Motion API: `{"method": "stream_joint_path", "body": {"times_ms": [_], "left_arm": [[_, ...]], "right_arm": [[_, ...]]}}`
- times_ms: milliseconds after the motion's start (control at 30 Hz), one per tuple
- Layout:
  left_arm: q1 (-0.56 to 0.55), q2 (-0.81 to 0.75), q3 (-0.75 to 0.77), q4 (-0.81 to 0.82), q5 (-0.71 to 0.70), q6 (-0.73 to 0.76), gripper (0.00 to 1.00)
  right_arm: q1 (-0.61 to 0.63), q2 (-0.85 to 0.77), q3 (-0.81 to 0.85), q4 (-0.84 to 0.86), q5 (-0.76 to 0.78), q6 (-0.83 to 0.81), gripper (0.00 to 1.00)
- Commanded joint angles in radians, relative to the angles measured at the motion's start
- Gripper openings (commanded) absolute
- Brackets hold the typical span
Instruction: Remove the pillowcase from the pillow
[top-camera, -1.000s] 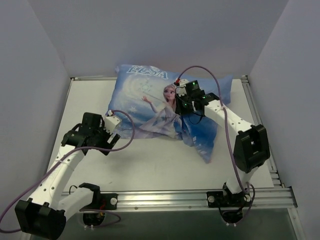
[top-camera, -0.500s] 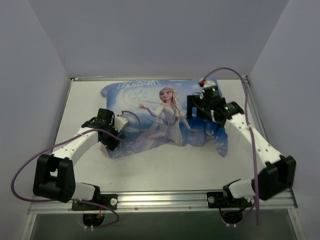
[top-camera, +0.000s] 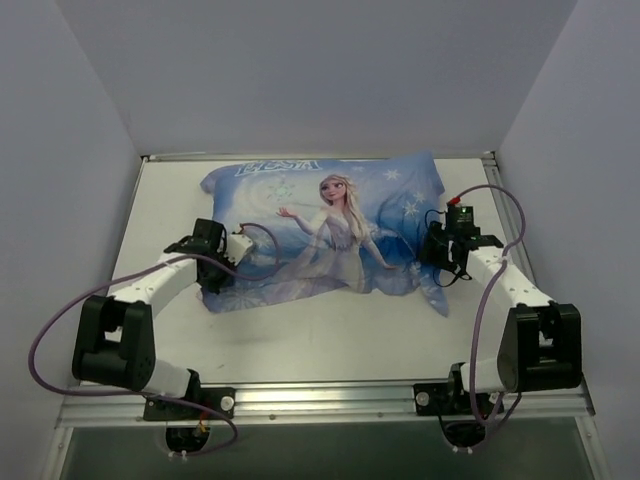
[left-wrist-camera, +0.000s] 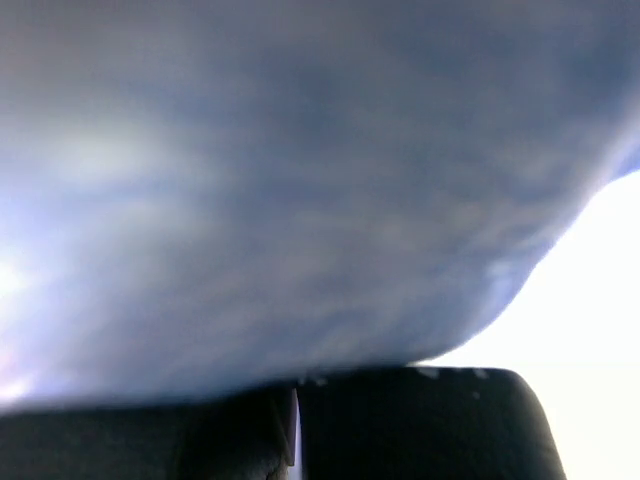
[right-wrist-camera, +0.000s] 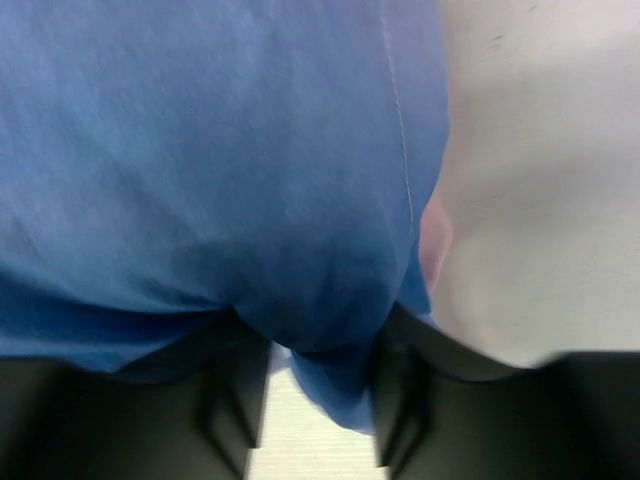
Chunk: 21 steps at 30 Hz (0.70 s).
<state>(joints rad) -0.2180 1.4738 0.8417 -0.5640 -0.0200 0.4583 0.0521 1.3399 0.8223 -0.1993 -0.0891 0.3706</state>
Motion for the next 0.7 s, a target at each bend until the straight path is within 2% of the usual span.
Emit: {"method": "stream_joint_path", "body": {"times_ms": [0, 67, 133, 167, 267, 300, 367, 400, 433, 500, 533, 633, 667], "left_arm": [[0.025, -0.110, 0.017, 0.059, 0.029, -0.036, 0.02], [0.072, -0.209, 0.055, 0.041, 0.032, -0.061, 0.02], [0.136, -0.315, 0.108, -0.019, 0.029, -0.073, 0.02], [0.158, -0.346, 0.175, -0.045, 0.029, -0.079, 0.02], [0.213, -0.452, 0.296, -0.154, 0.029, -0.069, 0.02], [0.251, -0.472, 0.388, -0.218, 0.029, -0.066, 0.02], [0.278, -0.507, 0.497, -0.287, -0.001, -0.064, 0.02], [0.284, -0.517, 0.557, -0.347, -0.033, -0.064, 0.02], [0.290, -0.529, 0.688, -0.368, -0.056, -0.063, 0.02], [0.295, -0.520, 0.839, -0.424, -0.151, -0.047, 0.02], [0.293, -0.506, 0.993, -0.438, -0.175, -0.032, 0.02], [0.295, -0.397, 1.231, -0.485, -0.251, -0.007, 0.02], [0.295, -0.367, 1.258, -0.488, -0.268, -0.003, 0.02]], "right_arm": [[-0.003, 0.030, -0.002, 0.043, -0.092, -0.016, 0.32], [0.009, -0.014, 0.032, 0.008, -0.138, -0.024, 0.00], [0.075, -0.126, 0.093, -0.098, -0.140, -0.036, 0.00], [0.112, -0.204, 0.191, -0.138, -0.118, -0.051, 0.00], [0.283, -0.303, 0.380, -0.293, -0.087, -0.052, 0.00], [0.323, -0.314, 0.514, -0.348, -0.084, -0.027, 0.00], [0.423, -0.317, 0.645, -0.394, -0.089, 0.002, 0.00], [0.448, -0.312, 0.761, -0.425, -0.141, 0.016, 0.00], [0.465, -0.306, 0.809, -0.433, -0.184, 0.043, 0.00], [0.477, -0.311, 0.894, -0.395, -0.338, 0.080, 0.00], [0.479, -0.318, 0.900, -0.367, -0.363, 0.146, 0.00], [0.477, -0.335, 0.878, -0.283, -0.394, 0.227, 0.00], [0.479, -0.311, 0.867, -0.273, -0.393, 0.261, 0.00]]}}
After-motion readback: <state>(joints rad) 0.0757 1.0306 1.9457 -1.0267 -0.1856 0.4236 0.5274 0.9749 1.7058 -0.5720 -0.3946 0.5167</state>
